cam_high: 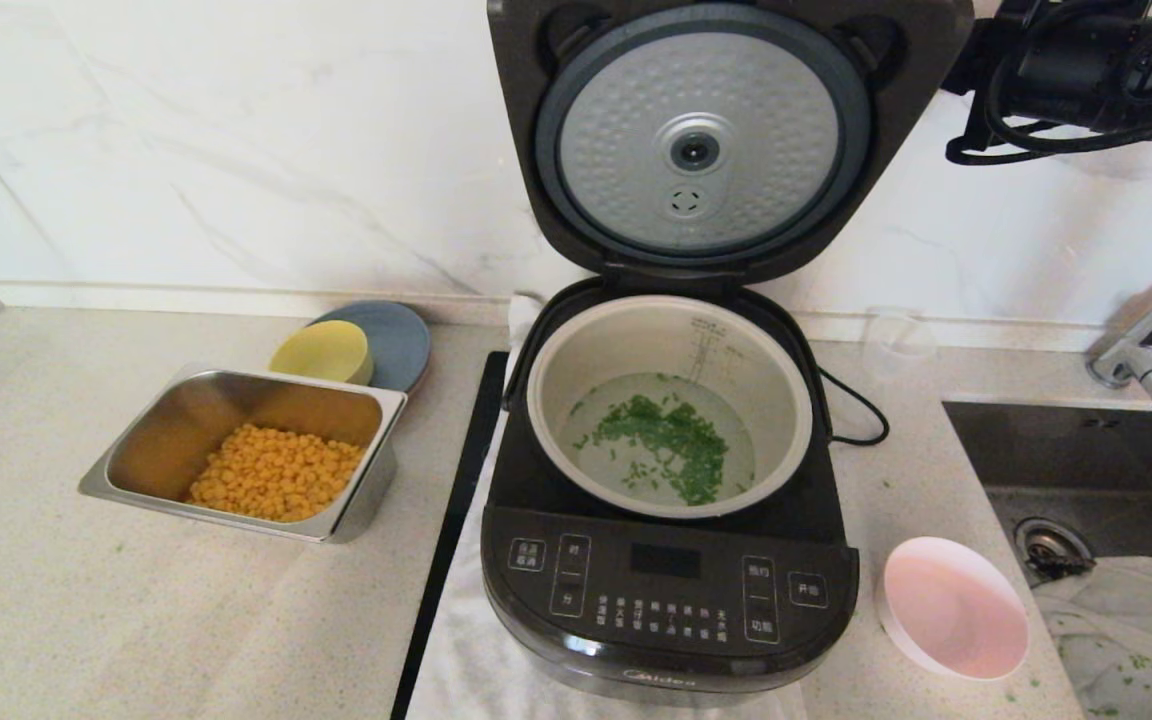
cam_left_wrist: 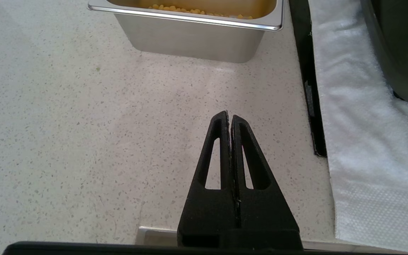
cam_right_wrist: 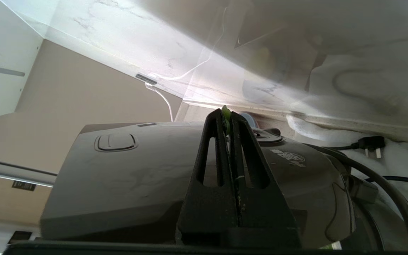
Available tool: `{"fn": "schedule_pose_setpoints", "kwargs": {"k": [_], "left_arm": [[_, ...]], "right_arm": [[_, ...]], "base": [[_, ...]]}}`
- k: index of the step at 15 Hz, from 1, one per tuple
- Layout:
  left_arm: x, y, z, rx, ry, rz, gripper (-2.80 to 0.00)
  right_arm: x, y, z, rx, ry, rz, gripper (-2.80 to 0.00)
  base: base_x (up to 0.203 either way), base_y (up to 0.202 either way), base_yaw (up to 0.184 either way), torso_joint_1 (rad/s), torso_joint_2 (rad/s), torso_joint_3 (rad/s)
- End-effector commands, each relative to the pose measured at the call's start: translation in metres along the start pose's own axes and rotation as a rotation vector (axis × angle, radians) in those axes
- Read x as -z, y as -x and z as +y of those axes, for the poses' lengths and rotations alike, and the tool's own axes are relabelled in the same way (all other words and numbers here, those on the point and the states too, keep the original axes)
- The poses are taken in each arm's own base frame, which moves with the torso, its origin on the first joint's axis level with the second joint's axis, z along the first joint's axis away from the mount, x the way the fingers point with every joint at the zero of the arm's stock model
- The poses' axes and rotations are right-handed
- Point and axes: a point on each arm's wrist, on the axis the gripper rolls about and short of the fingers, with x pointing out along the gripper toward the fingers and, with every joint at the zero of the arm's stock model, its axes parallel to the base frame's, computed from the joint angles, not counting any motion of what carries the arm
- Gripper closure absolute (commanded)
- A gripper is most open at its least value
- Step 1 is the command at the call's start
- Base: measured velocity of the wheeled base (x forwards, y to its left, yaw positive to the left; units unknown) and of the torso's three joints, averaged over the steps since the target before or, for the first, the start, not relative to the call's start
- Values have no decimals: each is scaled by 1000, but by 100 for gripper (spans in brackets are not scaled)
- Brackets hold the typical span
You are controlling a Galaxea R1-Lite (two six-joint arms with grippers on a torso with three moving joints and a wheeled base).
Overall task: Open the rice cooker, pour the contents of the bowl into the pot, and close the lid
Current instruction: Close the rice cooker
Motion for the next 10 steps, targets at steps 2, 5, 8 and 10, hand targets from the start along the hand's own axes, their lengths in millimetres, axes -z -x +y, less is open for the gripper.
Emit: {"fn": "schedule_pose_setpoints", "kwargs": {"k": [2,5,8,10], "left_arm": [[0,0,0,0,0,1,0],[0,0,0,0,0,1,0],[0,0,0,0,0,1,0],[0,0,0,0,0,1,0]], "right_arm": [[3,-3,2,-12,-8,13,0],[4,4,13,-11,-22,33,0],[12,17,24,5,-89,128,0],[19,23,25,7,-118,169,0]], "base": [[0,0,0,0,0,0],[0,0,0,0,0,0],[0,0,0,0,0,0],[0,0,0,0,0,0]]}}
